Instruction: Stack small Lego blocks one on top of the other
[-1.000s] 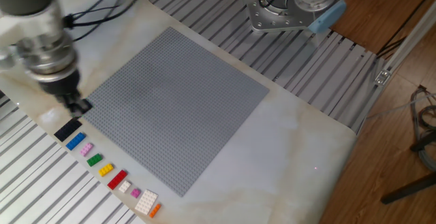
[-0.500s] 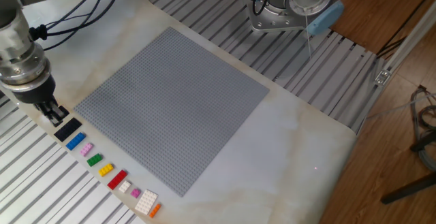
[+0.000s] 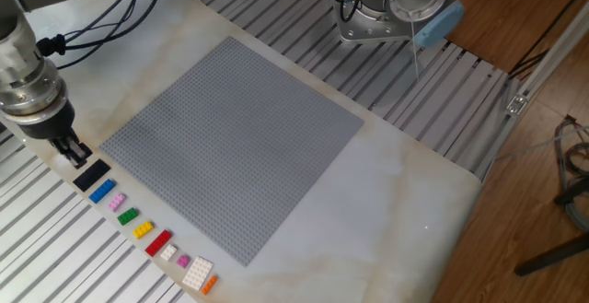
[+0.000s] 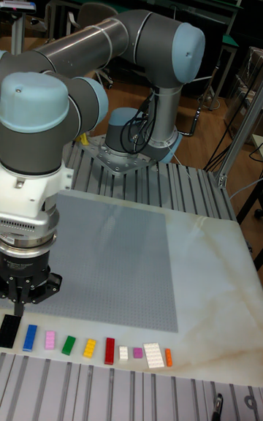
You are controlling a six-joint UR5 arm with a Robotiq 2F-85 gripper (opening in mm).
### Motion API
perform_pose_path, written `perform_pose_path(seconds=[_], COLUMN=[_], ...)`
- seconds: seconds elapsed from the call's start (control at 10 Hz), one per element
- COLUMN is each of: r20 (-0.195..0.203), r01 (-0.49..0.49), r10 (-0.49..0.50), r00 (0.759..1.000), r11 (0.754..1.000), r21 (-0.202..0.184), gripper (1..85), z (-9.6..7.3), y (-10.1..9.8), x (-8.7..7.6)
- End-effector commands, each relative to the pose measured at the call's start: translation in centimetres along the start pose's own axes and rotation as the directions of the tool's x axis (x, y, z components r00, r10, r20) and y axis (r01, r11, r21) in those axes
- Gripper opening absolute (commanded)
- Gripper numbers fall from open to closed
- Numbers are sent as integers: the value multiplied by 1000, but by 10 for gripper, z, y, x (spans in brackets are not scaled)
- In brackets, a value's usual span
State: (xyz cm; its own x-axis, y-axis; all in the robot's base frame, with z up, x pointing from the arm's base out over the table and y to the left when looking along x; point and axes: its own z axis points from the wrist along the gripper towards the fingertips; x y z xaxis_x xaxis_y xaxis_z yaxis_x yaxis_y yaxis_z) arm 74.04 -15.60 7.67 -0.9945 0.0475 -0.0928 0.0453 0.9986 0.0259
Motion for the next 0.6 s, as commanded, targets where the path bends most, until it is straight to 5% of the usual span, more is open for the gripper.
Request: perform_pose_path(seconds=[0.0,0.1,0.5], r20=[44,24,36], r01=[11,47,150], r10=[-11,-46,-149], r00=[999,999,988], r11=[1000,998,988], r21=[-11,-34,-24], gripper=[87,133,317], z=[0,6,26], y=[1,3,-10], x=[-11,-10,-14])
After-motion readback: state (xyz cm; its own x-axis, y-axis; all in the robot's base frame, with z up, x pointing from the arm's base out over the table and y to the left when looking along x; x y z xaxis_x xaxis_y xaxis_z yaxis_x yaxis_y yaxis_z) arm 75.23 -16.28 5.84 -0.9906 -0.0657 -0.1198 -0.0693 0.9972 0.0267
